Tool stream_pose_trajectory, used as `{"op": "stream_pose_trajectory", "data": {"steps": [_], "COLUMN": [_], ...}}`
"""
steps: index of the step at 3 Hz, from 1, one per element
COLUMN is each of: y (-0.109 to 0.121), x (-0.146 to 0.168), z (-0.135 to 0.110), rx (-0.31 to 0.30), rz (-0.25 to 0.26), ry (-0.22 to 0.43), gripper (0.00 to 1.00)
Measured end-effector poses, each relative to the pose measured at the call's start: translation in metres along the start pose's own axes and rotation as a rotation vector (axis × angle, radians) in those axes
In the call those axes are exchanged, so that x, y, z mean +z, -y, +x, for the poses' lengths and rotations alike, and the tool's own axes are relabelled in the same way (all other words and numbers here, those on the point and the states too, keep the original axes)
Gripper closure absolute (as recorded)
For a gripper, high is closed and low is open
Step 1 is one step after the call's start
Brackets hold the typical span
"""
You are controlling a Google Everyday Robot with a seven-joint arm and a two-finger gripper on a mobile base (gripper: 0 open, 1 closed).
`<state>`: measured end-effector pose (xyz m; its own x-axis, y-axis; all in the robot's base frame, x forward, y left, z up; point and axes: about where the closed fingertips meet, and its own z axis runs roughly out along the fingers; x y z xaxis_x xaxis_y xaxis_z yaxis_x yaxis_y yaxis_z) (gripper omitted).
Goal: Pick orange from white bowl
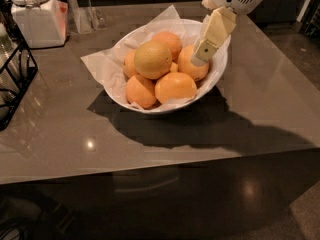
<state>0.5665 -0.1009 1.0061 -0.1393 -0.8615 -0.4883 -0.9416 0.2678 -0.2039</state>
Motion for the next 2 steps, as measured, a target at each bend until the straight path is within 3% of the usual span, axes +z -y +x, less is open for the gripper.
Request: {"op": "stream_pose_trajectory", "data": {"steps": [1,2], "y": [-0.001,-0.002], "x": [0.022,0.043], "z": [-0.006,-0.028], "rx": [0.004,-0.030], "rz": [-0.051,-0.120], "ry": [0.100,0.185], "gripper": [0.00,0.00]}}
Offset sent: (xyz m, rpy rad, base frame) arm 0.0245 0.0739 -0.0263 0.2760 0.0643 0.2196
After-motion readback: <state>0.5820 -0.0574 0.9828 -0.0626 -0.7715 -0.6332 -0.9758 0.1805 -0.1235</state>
